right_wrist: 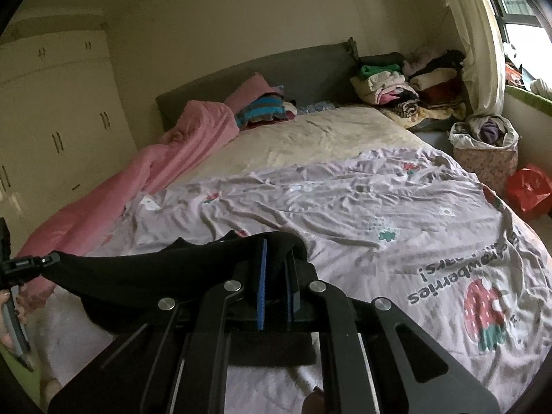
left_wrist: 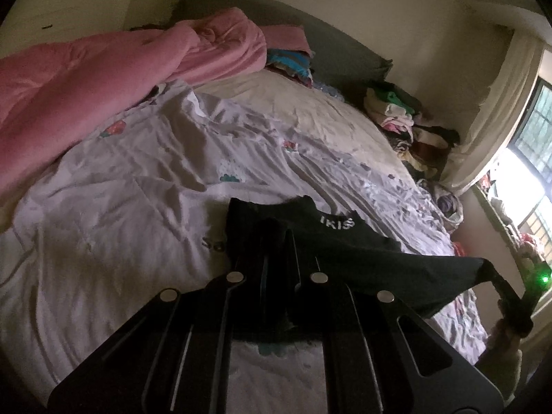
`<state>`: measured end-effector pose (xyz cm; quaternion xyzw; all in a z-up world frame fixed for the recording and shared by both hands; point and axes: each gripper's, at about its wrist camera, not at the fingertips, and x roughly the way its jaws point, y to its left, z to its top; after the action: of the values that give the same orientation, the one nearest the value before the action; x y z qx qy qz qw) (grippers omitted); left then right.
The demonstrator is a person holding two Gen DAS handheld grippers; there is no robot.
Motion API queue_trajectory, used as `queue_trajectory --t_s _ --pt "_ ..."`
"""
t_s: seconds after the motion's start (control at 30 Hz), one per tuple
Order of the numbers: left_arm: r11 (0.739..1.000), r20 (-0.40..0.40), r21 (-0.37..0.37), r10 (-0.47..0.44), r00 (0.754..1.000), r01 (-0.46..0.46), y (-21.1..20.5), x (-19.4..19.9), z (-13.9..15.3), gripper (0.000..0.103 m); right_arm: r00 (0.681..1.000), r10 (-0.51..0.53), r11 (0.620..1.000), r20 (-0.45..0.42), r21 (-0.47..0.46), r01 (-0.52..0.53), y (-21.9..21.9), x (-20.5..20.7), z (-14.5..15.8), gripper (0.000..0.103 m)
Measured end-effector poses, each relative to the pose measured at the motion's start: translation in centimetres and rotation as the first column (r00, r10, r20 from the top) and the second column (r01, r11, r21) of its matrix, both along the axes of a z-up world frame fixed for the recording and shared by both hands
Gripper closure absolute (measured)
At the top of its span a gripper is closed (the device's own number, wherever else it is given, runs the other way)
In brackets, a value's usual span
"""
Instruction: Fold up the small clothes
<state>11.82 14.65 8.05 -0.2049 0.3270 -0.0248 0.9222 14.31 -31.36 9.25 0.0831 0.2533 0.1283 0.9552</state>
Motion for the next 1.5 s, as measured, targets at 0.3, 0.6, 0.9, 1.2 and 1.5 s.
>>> queue_trajectory --t_s 0.3,0.6,0.9,1.2,1.5 --pt "0.998 -0.033 0.062 0.022 0.999 -0.02 0.2 3.9 -2.1 0.101 1.0 -0.017 0.998 -0.024 -0.06 0.016 1.5 4.0 -2.0 0.095" --pt "0.996 -0.082 0.089 0.027 0.996 -0.019 0.1 6.8 -4.9 0.101 0.995 -0.041 0.996 -0.087 -0.085 0.034 2.4 7.6 -4.7 0.095" --pt "0.995 -0.105 0.094 0.054 0.993 -0.044 0.6 8.2 -6.8 0.094 0.988 -0.078 0.992 -0.135 -0.111 0.063 3.1 9.8 -7.0 0.081" --pt "0.991 -0.007 0.132 0.017 1.0 -0.016 -1.1 5.6 -4.5 0.078 0.996 -0.047 0.991 -0.076 -0.132 0.036 3.2 7.6 -6.2 0.061" --pt "0.967 -0.106 0.212 -0.123 0.987 0.143 -6.7 4.9 -8.0 0.095 0.986 0.071 0.965 -0.149 -0.241 -0.105 6.0 5.5 -8.6 0.087"
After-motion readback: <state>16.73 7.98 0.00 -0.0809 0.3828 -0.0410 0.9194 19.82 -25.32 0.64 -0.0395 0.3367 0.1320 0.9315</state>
